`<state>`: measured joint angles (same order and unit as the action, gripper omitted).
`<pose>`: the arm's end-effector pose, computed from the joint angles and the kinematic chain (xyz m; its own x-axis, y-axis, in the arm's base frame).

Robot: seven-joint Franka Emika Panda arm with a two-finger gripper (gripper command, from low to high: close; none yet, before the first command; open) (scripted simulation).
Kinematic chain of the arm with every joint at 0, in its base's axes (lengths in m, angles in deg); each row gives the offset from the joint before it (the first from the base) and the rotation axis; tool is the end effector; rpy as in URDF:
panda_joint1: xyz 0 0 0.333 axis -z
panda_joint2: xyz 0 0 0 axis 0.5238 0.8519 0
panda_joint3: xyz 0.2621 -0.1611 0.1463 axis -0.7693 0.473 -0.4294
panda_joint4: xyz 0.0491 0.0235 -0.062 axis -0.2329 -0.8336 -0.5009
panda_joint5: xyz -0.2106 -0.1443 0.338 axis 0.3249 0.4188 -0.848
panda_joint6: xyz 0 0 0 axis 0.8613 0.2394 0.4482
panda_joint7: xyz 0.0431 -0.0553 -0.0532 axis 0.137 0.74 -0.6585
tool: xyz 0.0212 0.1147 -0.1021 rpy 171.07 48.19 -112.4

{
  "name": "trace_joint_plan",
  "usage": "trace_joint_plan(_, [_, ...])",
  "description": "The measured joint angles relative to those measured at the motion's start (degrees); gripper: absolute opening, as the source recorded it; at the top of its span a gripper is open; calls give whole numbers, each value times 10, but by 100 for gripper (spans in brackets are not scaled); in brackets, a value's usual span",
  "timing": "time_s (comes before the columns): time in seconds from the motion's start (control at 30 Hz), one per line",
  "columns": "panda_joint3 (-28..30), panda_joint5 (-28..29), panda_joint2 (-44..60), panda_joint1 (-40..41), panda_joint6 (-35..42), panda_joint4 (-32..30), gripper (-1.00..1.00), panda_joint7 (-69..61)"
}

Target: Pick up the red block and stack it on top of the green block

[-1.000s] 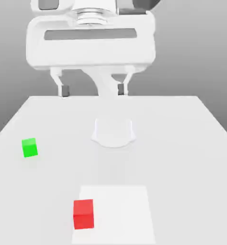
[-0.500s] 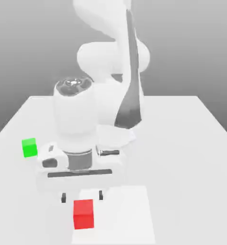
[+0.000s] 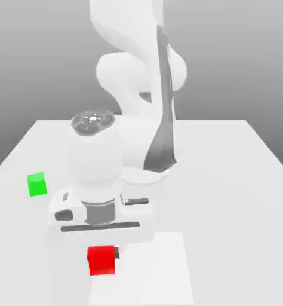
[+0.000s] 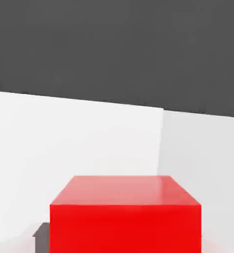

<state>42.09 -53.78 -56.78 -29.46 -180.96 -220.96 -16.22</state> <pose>0.4462 -0.0868 0.1549 0.7555 -0.6552 0.0019 -0.6552 -0.7555 0.0025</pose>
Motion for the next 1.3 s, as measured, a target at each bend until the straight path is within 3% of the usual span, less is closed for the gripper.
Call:
trace_joint_plan(0.47, [134,143,-159,267,42,-106,-100,293])
trace_joint_plan(0.77, [200,190,-235,442,45,-179,-100,452])
trace_joint_plan(1.03, [232,117,-161,409,-30,-181,-100,414])
trace_joint_plan(1.23, [225,-4,-73,382,-109,-182,-100,331])
trace_joint_plan(1.27, [220,-19,-65,382,-117,-183,100,320])
trace_joint_plan(1.3, [220,-19,-65,381,-117,-183,100,320])
